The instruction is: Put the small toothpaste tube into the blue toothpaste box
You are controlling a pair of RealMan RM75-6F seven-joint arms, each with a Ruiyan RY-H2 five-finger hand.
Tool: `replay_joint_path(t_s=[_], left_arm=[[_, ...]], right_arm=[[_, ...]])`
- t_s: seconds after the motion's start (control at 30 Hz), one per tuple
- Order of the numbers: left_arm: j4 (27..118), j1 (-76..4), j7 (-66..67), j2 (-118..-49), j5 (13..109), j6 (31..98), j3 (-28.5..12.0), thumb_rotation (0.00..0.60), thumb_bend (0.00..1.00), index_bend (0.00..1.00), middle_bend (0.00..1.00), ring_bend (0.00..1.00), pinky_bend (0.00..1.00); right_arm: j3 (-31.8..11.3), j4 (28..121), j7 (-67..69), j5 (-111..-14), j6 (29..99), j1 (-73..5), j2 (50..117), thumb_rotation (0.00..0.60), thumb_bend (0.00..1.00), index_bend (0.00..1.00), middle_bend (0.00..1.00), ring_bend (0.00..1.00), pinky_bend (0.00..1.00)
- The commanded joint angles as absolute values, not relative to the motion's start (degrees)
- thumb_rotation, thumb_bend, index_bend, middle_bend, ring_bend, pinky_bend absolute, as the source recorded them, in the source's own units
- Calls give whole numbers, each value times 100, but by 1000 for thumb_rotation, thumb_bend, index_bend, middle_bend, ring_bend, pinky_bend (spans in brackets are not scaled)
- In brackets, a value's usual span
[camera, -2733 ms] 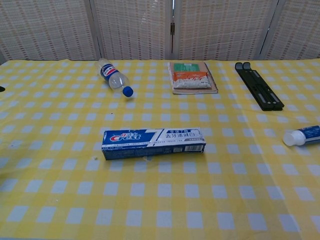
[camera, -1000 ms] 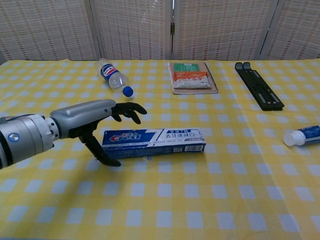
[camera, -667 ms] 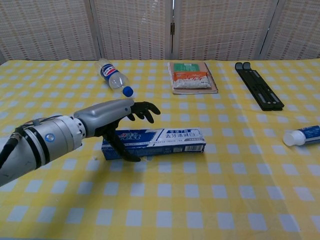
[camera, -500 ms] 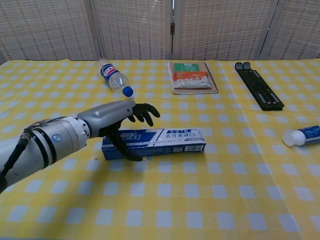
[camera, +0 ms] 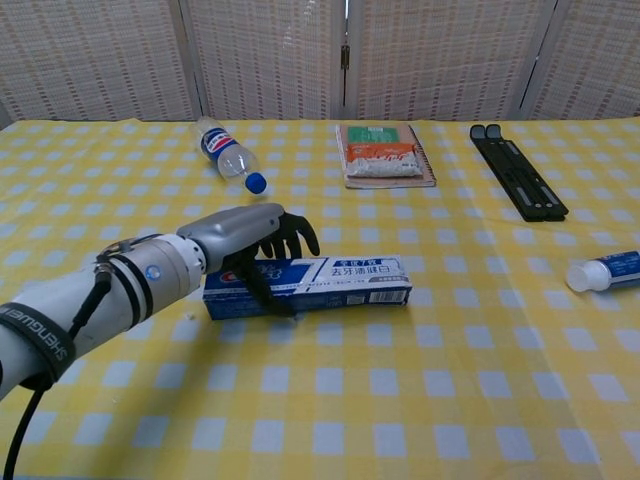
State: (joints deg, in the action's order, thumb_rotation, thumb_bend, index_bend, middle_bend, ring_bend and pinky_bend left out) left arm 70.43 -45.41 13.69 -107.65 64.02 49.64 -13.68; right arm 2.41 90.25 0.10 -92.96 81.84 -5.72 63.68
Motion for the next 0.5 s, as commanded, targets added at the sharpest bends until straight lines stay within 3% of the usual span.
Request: replay_joint_path(t_s=[0.03, 0.2, 0.5], left_arm=[[6840, -4561, 1285, -10890, 6329, 4997, -1412, 600, 108, 463, 591, 513, 432], [6755, -4546, 1085, -10930, 6458, 5110, -1412, 600, 125, 541, 690, 604, 493], [7648, -4255, 594, -10417, 7089, 5568, -1169, 600, 173, 555, 703, 613, 498]], right_arm=[[238, 9014, 3, -9294, 8182, -572, 6376, 600, 261, 0, 0, 0, 0], [230, 8995, -2, -9260, 8125, -589, 6391, 600, 261, 0, 0, 0, 0], [249, 8919, -112, -9335, 7977, -683, 6458, 600, 261, 0, 0, 0, 0]])
